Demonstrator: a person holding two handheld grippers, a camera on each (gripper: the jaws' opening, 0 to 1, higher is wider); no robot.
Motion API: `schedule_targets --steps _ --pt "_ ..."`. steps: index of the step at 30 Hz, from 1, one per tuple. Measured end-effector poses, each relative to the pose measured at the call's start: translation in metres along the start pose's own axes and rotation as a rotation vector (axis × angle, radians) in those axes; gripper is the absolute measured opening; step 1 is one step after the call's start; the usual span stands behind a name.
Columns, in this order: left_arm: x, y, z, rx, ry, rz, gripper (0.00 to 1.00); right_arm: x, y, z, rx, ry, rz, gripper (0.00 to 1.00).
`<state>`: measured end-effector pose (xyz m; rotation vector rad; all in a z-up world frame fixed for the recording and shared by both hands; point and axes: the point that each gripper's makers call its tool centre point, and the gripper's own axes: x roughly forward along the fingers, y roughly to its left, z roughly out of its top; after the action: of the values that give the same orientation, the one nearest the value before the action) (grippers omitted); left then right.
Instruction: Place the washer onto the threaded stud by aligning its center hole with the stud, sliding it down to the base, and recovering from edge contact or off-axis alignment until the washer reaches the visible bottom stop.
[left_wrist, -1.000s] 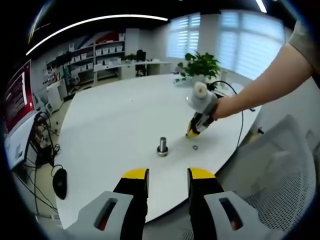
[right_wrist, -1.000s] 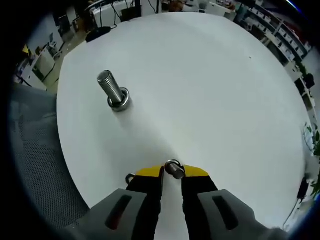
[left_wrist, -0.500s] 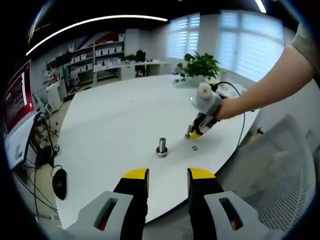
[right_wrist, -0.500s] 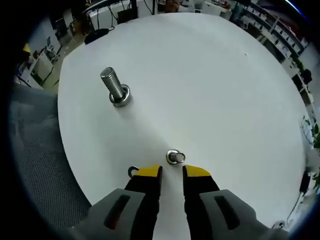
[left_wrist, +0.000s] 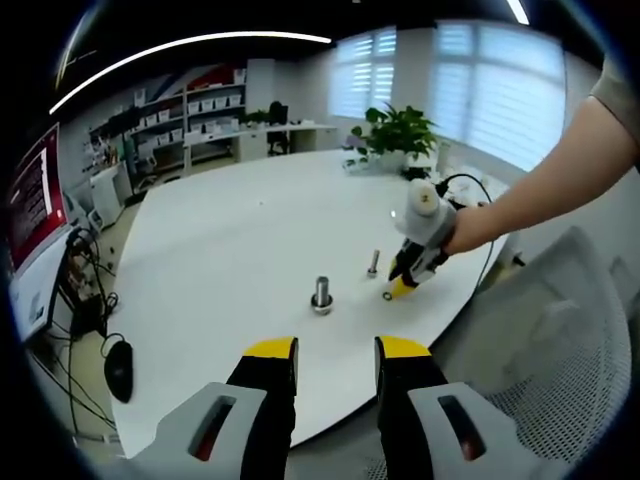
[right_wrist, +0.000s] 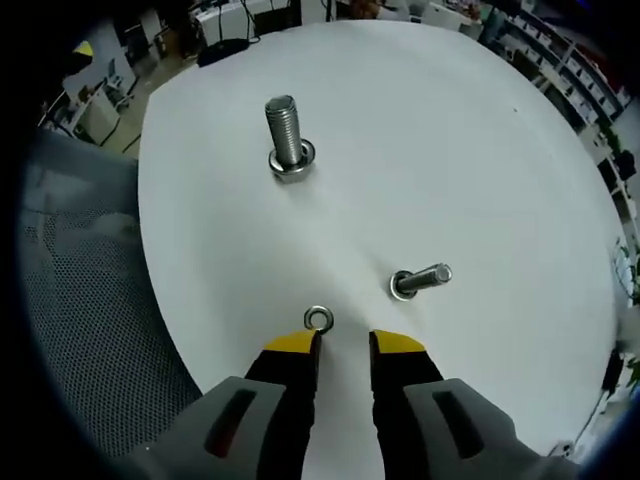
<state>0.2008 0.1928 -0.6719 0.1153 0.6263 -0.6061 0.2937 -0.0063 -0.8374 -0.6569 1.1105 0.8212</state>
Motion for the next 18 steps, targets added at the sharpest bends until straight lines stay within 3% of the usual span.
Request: schedule_targets --steps 18 --pt "0.001 -0.002 0.0 0.001 0.001 -0.015 0.29 0.007 0.01 0.007 -0.007 0.01 0.045 0.2"
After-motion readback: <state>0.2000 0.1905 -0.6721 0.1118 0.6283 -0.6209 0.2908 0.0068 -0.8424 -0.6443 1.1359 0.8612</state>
